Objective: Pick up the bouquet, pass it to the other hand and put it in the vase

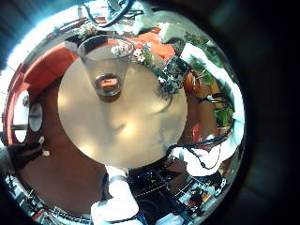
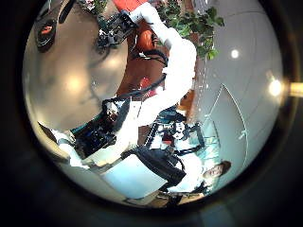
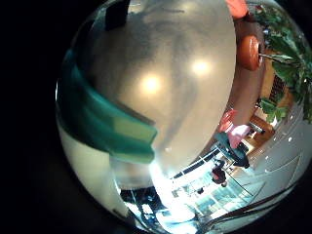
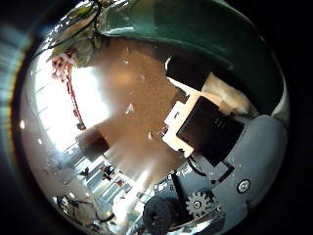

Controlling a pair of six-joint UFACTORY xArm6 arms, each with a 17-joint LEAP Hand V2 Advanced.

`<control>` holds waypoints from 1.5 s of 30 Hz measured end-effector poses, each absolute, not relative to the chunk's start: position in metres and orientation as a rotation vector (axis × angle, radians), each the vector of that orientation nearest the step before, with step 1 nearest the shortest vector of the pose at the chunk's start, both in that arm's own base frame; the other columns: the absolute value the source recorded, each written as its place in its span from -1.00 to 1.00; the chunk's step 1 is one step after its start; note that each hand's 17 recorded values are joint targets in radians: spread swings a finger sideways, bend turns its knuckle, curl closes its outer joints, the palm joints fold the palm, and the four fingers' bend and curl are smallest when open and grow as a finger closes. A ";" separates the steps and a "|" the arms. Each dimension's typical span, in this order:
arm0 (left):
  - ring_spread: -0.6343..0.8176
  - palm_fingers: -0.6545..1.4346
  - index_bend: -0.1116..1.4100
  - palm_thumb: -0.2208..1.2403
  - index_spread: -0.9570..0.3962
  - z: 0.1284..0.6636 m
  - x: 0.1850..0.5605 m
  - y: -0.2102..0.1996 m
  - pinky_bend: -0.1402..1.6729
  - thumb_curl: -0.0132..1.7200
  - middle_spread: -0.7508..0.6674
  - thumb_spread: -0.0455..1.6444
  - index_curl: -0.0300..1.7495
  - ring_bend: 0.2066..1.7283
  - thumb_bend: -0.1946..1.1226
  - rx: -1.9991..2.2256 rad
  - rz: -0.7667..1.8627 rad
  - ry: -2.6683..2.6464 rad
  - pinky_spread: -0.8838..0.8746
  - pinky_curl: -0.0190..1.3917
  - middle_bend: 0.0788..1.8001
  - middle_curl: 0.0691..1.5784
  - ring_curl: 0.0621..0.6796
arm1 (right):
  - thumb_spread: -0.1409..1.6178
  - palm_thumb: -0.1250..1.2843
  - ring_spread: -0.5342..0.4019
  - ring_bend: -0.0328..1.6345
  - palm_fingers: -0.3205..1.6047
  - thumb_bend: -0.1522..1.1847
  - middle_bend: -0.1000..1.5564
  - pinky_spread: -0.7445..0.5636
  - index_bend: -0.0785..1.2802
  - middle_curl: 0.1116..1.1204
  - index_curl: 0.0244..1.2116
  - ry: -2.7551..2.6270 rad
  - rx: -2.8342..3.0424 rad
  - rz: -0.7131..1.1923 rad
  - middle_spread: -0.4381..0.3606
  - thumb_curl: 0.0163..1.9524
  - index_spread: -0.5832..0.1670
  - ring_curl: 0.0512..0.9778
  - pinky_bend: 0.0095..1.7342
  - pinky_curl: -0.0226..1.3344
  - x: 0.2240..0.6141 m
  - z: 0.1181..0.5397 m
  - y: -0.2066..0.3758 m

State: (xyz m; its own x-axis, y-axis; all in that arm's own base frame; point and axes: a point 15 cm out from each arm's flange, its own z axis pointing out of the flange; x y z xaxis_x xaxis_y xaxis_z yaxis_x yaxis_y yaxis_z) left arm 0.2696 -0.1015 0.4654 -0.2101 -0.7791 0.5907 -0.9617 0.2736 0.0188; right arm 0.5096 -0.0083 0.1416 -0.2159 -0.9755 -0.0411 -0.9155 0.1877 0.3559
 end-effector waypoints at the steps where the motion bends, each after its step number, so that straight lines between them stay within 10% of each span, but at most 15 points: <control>1: 0.68 -0.24 -0.61 -0.14 0.68 0.465 0.269 -0.102 -0.65 -0.60 0.63 0.34 -0.52 -0.67 -0.74 1.562 0.490 -2.057 0.61 -0.61 -0.87 -0.64 -0.55 | 0.19 0.76 -0.40 0.65 0.53 -0.64 0.51 -0.33 0.42 0.53 0.59 -2.268 1.835 -0.448 -0.49 -0.32 -0.58 0.30 0.47 0.12 0.511 0.146 -0.009; 23: 0.68 -0.24 -0.61 -0.14 0.68 0.470 0.268 -0.098 -0.65 -0.60 0.63 0.34 -0.52 -0.67 -0.74 1.566 0.508 -2.053 0.61 -0.61 -0.87 -0.64 -0.55 | 0.10 0.71 -0.35 0.73 0.46 -0.69 0.71 -0.18 0.72 0.64 0.73 -2.296 1.862 -0.404 -0.33 -0.01 -0.26 0.56 0.48 0.34 0.518 0.170 -0.010; 26: 0.68 -0.24 -0.61 -0.14 0.68 0.469 0.266 -0.100 -0.65 -0.60 0.63 0.34 -0.52 -0.67 -0.74 1.567 0.507 -2.050 0.61 -0.61 -0.87 -0.64 -0.55 | 0.19 0.38 -0.34 0.67 0.31 -0.88 0.58 -0.28 0.48 0.54 0.65 -2.296 1.862 -0.404 -0.34 -0.10 -0.29 0.47 0.39 0.26 0.518 0.170 -0.010; 28: 0.68 -0.24 -0.61 -0.14 0.68 0.469 0.265 -0.100 -0.65 -0.60 0.63 0.34 -0.52 -0.67 -0.74 1.576 0.504 -2.044 0.61 -0.61 -0.87 -0.64 -0.55 | 0.25 0.21 -0.28 0.54 -0.68 -0.89 0.29 -0.23 -0.02 0.40 0.54 -2.296 1.862 -0.404 -0.31 -0.19 -0.33 0.52 0.34 0.33 0.518 0.170 -0.010; 30: 0.68 -0.24 -0.61 -0.14 0.68 0.470 0.264 -0.102 -0.65 -0.60 0.63 0.34 -0.52 -0.67 -0.74 1.587 0.494 -2.033 0.61 -0.61 -0.87 -0.64 -0.55 | 0.30 0.11 -0.10 0.31 -0.80 -0.87 0.07 0.00 -0.21 0.19 0.25 -2.296 1.862 -0.404 -0.20 -0.25 -0.45 0.25 0.22 0.18 0.518 0.170 -0.010; 37: 0.68 -0.23 -0.61 -0.14 0.68 0.468 0.257 -0.119 -0.65 -0.60 0.63 0.34 -0.52 -0.67 -0.74 1.627 0.458 -1.983 0.61 -0.61 -0.86 -0.64 -0.55 | 0.38 -0.03 0.37 -0.12 -0.73 -0.82 -0.31 0.60 -0.42 -0.20 -0.13 -2.296 1.862 -0.404 0.03 -0.38 -0.60 -0.24 -0.08 -0.13 0.518 0.170 -0.010; 45: 0.68 -0.24 -0.61 -0.14 0.68 0.459 0.258 -0.116 -0.65 -0.60 0.63 0.34 -0.52 -0.67 -0.74 1.695 0.456 -1.911 0.61 -0.62 -0.86 -0.64 -0.55 | 0.40 -0.01 0.52 -0.31 -0.60 -0.80 -0.42 0.80 -0.46 -0.36 -0.27 -2.296 1.862 -0.404 0.08 -0.46 -0.62 -0.43 -0.30 -0.32 0.518 0.170 -0.010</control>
State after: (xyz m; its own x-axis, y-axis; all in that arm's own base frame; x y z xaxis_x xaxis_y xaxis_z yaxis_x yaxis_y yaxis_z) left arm 0.2581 -0.1161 0.4586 -0.0627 -0.8006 0.5960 -0.9834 0.1513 0.0998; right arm 0.5181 -0.0098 0.1703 -0.2136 -0.9758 -0.0467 -0.9331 0.1896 0.3056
